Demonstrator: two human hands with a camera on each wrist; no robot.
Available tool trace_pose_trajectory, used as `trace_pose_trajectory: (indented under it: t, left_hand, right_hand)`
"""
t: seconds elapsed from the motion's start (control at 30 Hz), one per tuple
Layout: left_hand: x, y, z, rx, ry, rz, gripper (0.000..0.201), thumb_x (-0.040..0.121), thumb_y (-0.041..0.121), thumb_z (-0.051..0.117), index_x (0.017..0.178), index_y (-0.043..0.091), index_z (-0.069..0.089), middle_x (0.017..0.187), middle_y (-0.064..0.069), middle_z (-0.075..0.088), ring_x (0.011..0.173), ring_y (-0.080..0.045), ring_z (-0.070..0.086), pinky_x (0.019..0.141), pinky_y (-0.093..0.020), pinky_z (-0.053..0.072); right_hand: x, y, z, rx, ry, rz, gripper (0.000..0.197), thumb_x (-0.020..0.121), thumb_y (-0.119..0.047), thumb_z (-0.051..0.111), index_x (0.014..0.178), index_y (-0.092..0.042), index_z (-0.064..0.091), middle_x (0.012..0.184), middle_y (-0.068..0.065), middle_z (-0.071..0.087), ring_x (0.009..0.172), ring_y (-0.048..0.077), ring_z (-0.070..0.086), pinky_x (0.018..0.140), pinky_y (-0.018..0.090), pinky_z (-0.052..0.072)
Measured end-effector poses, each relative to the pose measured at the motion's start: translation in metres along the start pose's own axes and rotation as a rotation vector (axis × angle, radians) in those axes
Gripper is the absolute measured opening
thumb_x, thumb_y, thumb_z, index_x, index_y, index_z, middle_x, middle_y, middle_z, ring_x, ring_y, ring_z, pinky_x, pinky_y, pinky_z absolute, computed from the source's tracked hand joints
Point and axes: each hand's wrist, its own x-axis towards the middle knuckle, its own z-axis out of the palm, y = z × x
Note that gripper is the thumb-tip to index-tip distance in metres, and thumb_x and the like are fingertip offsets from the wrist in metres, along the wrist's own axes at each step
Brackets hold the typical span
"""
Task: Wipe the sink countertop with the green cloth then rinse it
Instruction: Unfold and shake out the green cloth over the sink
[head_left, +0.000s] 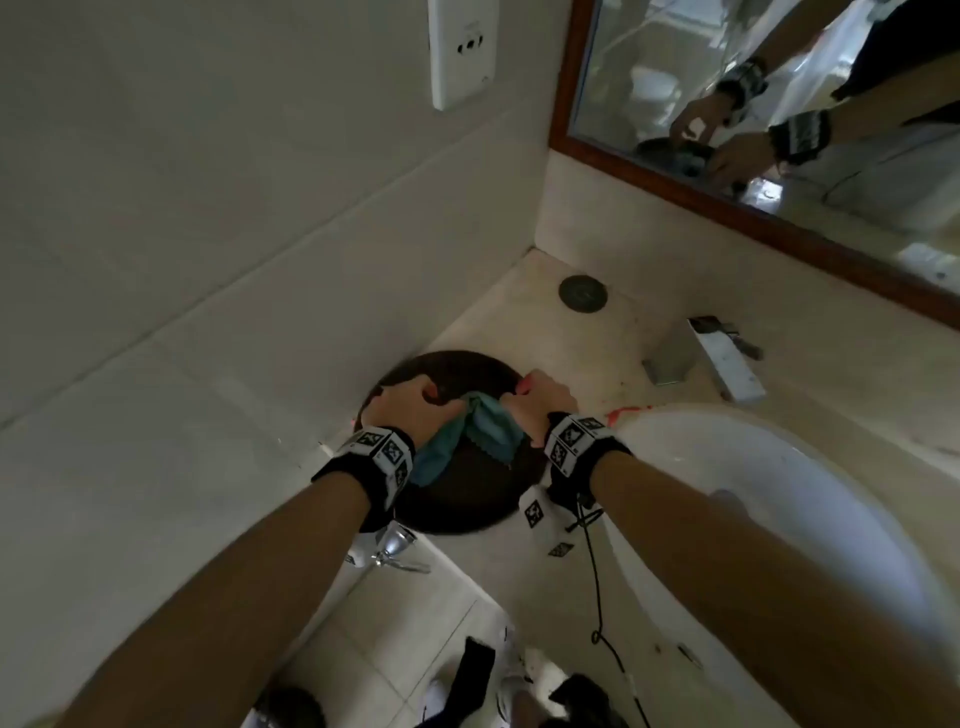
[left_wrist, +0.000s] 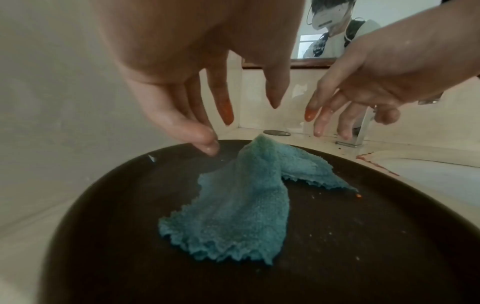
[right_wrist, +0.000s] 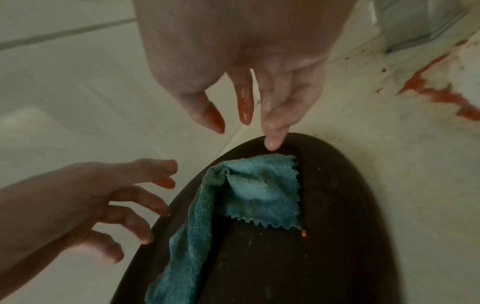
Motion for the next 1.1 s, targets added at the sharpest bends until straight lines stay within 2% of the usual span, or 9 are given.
trace_pose_trajectory:
  t: [0.13, 0.23, 0.43, 0.57, 0.7, 0.8, 0.93, 1.03, 1.1]
  left_hand:
    - [0.006, 0.008, 0.002, 0.087, -0.071, -0.034, 0.054, 0.067, 0.077, 0.058, 0.097, 0.032, 0.061, 0.096, 0.000, 0.066, 0.092, -0.026, 0.062, 0.076, -0.031, 0.046]
    - [0.013, 0.009, 0.007, 0.110, -0.126, -0.024, 0.048, 0.072, 0.071, 0.061, 0.101, 0.033, 0.063, 0.097, 0.000, 0.067, 0.092, -0.024, 0.063, 0.078, -0.032, 0.050]
    - [0.024, 0.004, 0.015, 0.125, -0.169, -0.009, 0.031, 0.082, 0.054, 0.060, 0.107, 0.038, 0.066, 0.108, 0.000, 0.069, 0.099, -0.025, 0.064, 0.083, -0.033, 0.052]
    - [0.025, 0.000, 0.018, 0.108, -0.171, -0.001, 0.022, 0.087, 0.044, 0.057, 0.105, 0.034, 0.066, 0.106, -0.002, 0.068, 0.099, -0.027, 0.063, 0.082, -0.033, 0.048]
    - [0.025, -0.001, 0.018, 0.026, -0.177, 0.036, 0.020, 0.090, 0.044, 0.050, 0.095, 0.025, 0.055, 0.098, -0.005, 0.064, 0.093, -0.027, 0.061, 0.082, -0.036, 0.048]
    - [0.023, 0.000, 0.015, -0.074, -0.185, 0.048, 0.022, 0.093, 0.040, 0.047, 0.098, 0.019, 0.052, 0.100, -0.009, 0.064, 0.094, -0.030, 0.060, 0.084, -0.038, 0.047]
    - [0.015, 0.004, 0.007, -0.171, -0.176, 0.067, 0.022, 0.096, 0.038, 0.042, 0.103, 0.018, 0.049, 0.097, -0.011, 0.063, 0.093, -0.033, 0.060, 0.085, -0.042, 0.048]
    - [0.007, 0.009, -0.002, -0.198, -0.154, 0.115, 0.014, 0.096, 0.034, 0.043, 0.099, 0.020, 0.043, 0.086, -0.007, 0.057, 0.090, -0.034, 0.061, 0.073, -0.037, 0.042]
    - [-0.001, 0.011, -0.008, -0.197, -0.156, 0.154, 0.012, 0.095, 0.032, 0.045, 0.098, 0.021, 0.040, 0.086, -0.006, 0.056, 0.091, -0.034, 0.061, 0.073, -0.037, 0.041]
  right_hand:
    - [0.015, -0.001, 0.005, 0.030, -0.046, 0.008, 0.035, 0.080, -0.043, 0.064, 0.109, -0.025, 0.056, 0.098, 0.006, 0.064, 0.089, 0.031, 0.064, 0.079, 0.046, 0.058]
    - [0.024, 0.002, 0.011, -0.045, -0.098, -0.040, 0.032, 0.082, -0.046, 0.066, 0.109, -0.028, 0.062, 0.102, 0.005, 0.069, 0.088, 0.028, 0.067, 0.079, 0.043, 0.059]
    - [0.034, 0.006, 0.015, -0.188, -0.116, -0.089, 0.037, 0.086, -0.044, 0.065, 0.117, -0.025, 0.064, 0.123, 0.004, 0.063, 0.109, 0.027, 0.061, 0.095, 0.035, 0.049]
    - [0.036, 0.006, 0.019, -0.240, -0.084, -0.116, 0.025, 0.090, -0.044, 0.058, 0.104, -0.025, 0.067, 0.107, 0.002, 0.068, 0.098, 0.026, 0.063, 0.087, 0.034, 0.051]
    - [0.032, 0.001, 0.021, -0.249, -0.091, -0.144, 0.029, 0.095, -0.040, 0.046, 0.097, -0.016, 0.063, 0.094, 0.006, 0.066, 0.085, 0.026, 0.062, 0.075, 0.034, 0.049]
    - [0.029, -0.005, 0.021, -0.205, -0.076, -0.138, 0.034, 0.097, -0.040, 0.038, 0.103, -0.012, 0.056, 0.100, 0.009, 0.063, 0.092, 0.030, 0.059, 0.081, 0.039, 0.047]
    - [0.018, -0.009, 0.016, -0.033, -0.082, -0.116, 0.035, 0.100, -0.041, 0.036, 0.114, -0.010, 0.047, 0.099, 0.008, 0.053, 0.090, 0.027, 0.052, 0.077, 0.035, 0.040]
    - [0.011, -0.009, 0.009, 0.132, -0.076, -0.121, 0.026, 0.098, -0.040, 0.044, 0.106, -0.015, 0.042, 0.091, 0.004, 0.053, 0.084, 0.026, 0.054, 0.070, 0.035, 0.041]
    - [0.001, -0.008, 0.005, 0.277, -0.037, -0.113, 0.022, 0.094, -0.034, 0.057, 0.100, -0.018, 0.042, 0.092, 0.007, 0.056, 0.087, 0.028, 0.057, 0.072, 0.039, 0.047]
